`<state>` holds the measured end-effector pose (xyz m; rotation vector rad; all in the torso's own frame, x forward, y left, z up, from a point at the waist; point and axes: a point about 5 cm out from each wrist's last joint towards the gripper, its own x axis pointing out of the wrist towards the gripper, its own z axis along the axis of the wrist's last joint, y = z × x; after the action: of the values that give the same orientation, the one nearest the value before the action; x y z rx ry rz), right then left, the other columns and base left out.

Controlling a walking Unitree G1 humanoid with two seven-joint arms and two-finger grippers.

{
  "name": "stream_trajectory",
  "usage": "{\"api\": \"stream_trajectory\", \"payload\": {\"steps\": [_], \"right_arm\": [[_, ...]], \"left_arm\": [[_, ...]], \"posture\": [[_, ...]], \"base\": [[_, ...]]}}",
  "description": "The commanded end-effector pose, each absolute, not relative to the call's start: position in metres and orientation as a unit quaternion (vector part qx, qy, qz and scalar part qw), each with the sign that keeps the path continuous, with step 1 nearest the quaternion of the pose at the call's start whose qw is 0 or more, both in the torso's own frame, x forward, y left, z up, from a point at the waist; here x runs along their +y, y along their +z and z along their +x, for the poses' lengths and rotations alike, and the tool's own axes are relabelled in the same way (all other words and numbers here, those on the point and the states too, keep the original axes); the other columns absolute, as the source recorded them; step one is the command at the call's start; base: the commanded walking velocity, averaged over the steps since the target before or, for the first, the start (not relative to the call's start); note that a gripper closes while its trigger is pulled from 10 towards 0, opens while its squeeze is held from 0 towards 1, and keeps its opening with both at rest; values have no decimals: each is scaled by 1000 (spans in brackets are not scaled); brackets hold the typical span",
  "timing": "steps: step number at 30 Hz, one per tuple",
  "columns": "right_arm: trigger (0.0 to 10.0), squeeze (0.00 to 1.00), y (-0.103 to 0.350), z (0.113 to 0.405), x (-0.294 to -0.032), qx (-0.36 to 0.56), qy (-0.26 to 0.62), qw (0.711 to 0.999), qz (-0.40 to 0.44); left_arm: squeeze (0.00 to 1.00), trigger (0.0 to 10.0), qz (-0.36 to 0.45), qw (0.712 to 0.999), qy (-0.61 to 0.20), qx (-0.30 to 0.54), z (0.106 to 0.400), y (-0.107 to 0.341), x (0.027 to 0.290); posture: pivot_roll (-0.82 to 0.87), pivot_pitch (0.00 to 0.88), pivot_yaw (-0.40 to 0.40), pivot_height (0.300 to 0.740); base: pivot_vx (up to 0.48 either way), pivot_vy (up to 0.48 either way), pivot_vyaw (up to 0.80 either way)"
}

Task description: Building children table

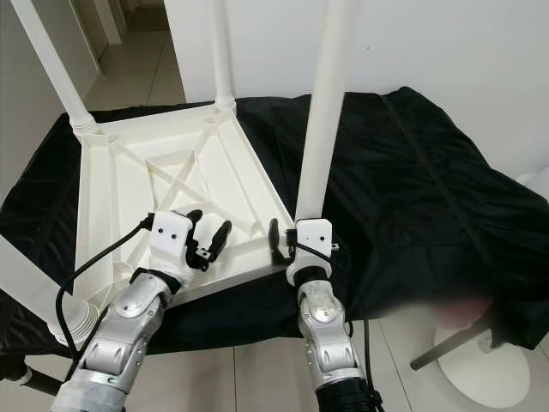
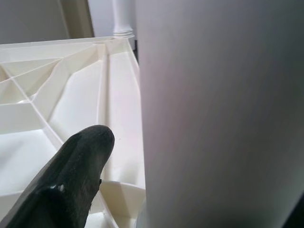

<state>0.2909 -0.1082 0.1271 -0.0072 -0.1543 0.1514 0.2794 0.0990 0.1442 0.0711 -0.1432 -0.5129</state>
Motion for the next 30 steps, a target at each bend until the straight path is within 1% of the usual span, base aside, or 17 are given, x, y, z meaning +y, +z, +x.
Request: {"api": "stream_trajectory", "payload": {"steps": [1,3,6,8,9,10,11,14,16,19,22,24,25,29,30], "right_arm": [[10000,0,128,288,-105,-83,92,992,-1],[10000,0,129,287,-107,-84,107,991,-4],[10000,0,130,284,-112,-88,161,983,-17],[10000,0,130,284,-112,-88,161,983,-17],[10000,0,132,284,-116,-91,177,980,-22],[10000,0,132,284,-116,-91,177,980,-22],[10000,0,134,285,-125,-90,205,974,-41],[10000,0,134,286,-129,-89,212,972,-46],[10000,0,134,286,-134,-84,256,961,-65],[10000,0,134,286,-134,-84,256,961,-65],[10000,0,135,290,-143,-69,314,942,-100],[10000,0,135,290,-143,-69,314,942,-100],[10000,0,136,296,-150,-63,330,935,-113],[10000,0,137,299,-153,-60,334,933,-117],[9725,0,137,301,-154,-58,341,930,-126]], "left_arm": [[0,10000,38,957,-282,-61,274,141,98],[0,10000,43,953,-295,-57,271,140,98],[0,10000,44,937,-343,-47,258,140,100],[0,10000,44,937,-343,-47,258,140,100],[0,10000,46,930,-361,-42,255,142,100],[0,10000,46,930,-361,-42,255,142,100],[0,10000,38,912,-407,-33,247,147,99],[0,10000,36,906,-421,-32,244,149,99],[0,10000,38,888,-458,-25,234,152,98],[0,10000,38,888,-458,-25,234,152,98],[0,10000,67,859,-508,-3,222,151,101],[0,10000,67,859,-508,-3,222,151,101],[0,10000,77,851,-520,7,218,150,103],[0,10000,77,849,-523,10,217,150,103],[0,10000,76,849,-524,12,217,150,102]], "posture": [[-1,54,53,740],[-3,51,53,740],[-1,56,51,740],[-1,56,51,740],[0,59,50,740],[0,59,50,740],[2,60,47,740],[2,60,47,740],[2,59,47,740],[2,59,47,740],[5,58,46,740],[5,58,46,740],[7,59,46,740],[7,59,46,740],[9,59,46,740]], "base": [[0,0,0],[0,0,0],[0,0,0],[0,0,0],[0,0,0],[0,0,0],[0,0,0],[0,0,0],[0,0,0],[0,0,0],[0,0,0],[0,0,0],[0,0,0],[0,0,0],[0,0,0]]}}
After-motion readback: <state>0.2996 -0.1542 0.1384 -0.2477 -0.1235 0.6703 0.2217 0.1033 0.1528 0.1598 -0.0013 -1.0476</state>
